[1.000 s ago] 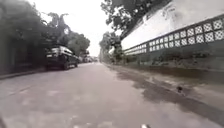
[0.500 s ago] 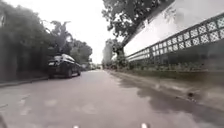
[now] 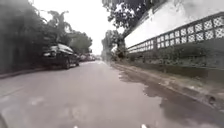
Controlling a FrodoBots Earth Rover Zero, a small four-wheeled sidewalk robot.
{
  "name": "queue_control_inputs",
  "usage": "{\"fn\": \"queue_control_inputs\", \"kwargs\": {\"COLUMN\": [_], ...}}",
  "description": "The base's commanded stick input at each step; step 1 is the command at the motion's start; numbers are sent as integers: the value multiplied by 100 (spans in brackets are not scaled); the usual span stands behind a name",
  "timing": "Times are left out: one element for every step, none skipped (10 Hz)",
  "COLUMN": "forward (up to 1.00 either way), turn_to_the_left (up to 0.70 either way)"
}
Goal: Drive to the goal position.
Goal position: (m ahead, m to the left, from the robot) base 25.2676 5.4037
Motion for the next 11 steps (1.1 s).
{"fn": "queue_control_inputs", "kwargs": {"forward": [100, 100, 100, 100, 100, 100, 100, 100, 100, 100, 100], "turn_to_the_left": [4, 4, 4, 3, 0, 0, 0, 0, 0, 0, 0]}}
